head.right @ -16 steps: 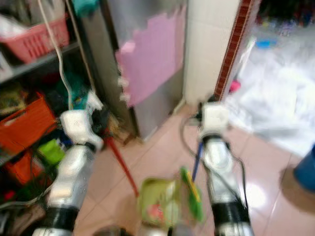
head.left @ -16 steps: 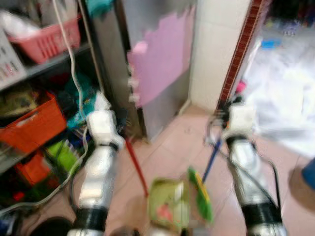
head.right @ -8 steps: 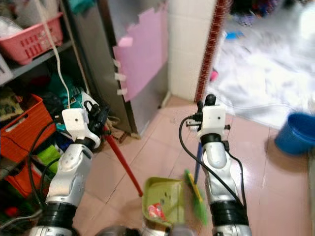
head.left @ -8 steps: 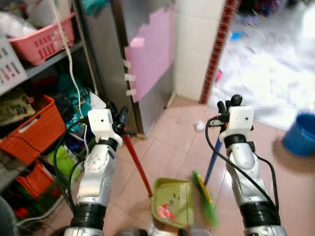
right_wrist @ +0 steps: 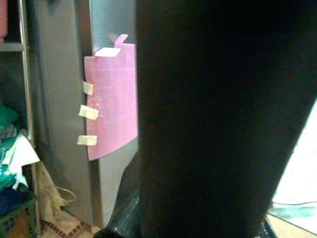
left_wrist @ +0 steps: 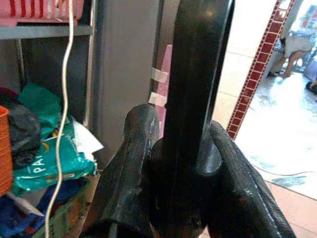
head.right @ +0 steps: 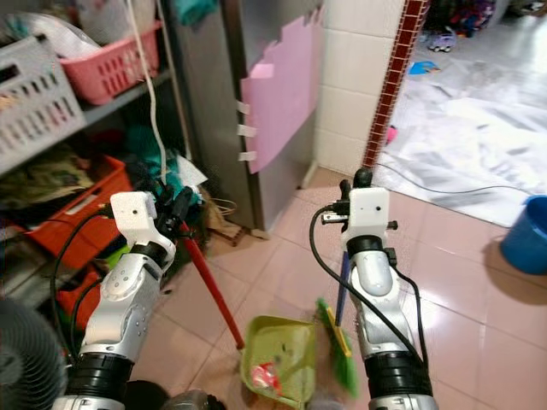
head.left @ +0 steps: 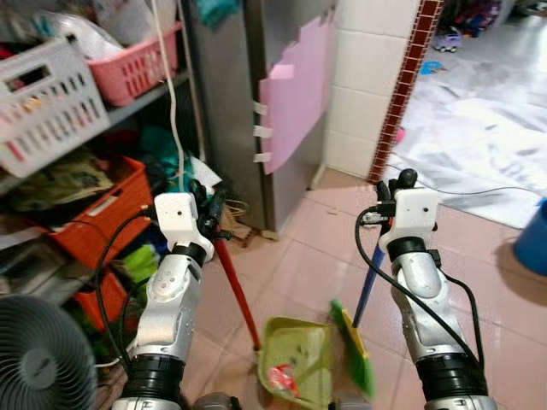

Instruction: Sweep floor

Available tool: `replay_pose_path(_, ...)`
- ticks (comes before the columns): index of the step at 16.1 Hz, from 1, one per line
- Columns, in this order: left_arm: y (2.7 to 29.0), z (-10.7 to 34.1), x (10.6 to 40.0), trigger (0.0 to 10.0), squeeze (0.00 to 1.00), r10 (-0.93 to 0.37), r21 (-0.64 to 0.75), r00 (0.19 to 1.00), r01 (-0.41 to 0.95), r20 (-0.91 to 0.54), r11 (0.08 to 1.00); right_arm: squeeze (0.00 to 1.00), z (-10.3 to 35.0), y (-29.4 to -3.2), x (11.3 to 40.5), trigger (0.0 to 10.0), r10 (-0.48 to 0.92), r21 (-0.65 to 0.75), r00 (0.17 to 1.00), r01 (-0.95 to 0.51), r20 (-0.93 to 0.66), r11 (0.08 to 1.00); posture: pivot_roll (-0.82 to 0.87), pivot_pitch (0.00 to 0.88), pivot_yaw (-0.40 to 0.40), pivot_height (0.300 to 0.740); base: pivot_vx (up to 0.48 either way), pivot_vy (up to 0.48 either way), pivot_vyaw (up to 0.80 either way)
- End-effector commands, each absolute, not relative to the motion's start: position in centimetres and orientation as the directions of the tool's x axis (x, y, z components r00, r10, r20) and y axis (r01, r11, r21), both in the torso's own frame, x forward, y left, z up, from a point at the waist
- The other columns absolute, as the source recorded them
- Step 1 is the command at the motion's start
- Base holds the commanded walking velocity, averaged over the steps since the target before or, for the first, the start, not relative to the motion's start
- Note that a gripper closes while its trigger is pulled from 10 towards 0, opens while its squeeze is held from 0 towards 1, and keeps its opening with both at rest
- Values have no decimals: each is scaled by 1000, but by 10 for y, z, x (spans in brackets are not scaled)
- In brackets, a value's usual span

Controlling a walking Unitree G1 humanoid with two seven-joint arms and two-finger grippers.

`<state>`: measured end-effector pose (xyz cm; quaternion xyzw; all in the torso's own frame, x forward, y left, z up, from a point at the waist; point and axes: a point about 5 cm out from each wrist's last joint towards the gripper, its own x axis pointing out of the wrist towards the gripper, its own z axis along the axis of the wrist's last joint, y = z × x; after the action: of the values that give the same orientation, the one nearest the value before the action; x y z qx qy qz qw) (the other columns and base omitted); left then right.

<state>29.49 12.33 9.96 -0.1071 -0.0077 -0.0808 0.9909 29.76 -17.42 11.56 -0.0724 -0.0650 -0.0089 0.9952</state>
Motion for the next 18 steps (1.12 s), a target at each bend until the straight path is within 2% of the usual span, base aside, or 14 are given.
replay_pose_path(1,118,117,299,10000,0,-176,-228,977,199,117,953,0,128,-176,300,10000,-4,-158,983,33,181,987,-86,0,57,740,0,0,-800)
replay_pose_path(13,119,120,302,10000,0,-177,-229,976,203,130,952,0,128,-173,300,10000,10,-166,984,21,180,986,-88,0,57,740,433,0,-792)
replay_pose_path(15,120,117,302,10000,0,-171,-232,979,193,112,953,0,127,-173,300,10000,10,-168,984,20,177,986,-88,0,57,740,322,356,-719)
replay_pose_path(18,121,115,303,10000,0,-171,-232,980,190,101,954,0,126,-173,300,10000,11,-168,985,18,170,986,-88,0,57,740,0,429,-617)
